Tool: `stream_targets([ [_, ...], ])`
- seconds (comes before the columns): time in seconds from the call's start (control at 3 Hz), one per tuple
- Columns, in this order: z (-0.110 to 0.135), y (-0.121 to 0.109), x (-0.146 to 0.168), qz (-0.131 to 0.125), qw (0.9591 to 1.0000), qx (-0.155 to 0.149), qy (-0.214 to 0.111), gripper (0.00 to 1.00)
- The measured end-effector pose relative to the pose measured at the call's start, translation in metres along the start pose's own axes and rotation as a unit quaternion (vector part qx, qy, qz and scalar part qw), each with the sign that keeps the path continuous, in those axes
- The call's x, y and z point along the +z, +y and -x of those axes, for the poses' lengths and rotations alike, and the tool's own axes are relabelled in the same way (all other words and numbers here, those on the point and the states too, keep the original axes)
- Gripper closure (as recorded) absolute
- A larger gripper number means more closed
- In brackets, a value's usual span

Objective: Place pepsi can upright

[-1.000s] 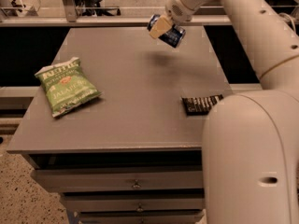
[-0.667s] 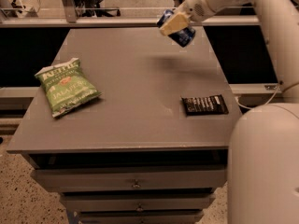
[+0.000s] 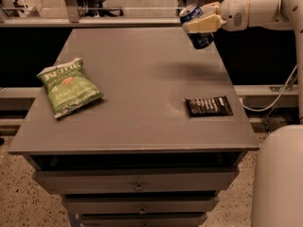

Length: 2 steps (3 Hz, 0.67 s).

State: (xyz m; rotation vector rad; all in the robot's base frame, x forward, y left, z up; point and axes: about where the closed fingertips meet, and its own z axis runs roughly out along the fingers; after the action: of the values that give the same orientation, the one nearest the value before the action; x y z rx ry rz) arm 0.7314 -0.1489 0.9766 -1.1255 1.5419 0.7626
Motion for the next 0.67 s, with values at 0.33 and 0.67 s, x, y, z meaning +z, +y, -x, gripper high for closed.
stream_targets([
  [0.33, -0.0027, 0.0089, -0.0005, 0.036, 0.9962, 0.02, -0.077, 1.0],
  [0.67, -0.0113, 0.0184, 0.0051, 0.063, 0.9895, 0.047, -0.121, 1.0],
])
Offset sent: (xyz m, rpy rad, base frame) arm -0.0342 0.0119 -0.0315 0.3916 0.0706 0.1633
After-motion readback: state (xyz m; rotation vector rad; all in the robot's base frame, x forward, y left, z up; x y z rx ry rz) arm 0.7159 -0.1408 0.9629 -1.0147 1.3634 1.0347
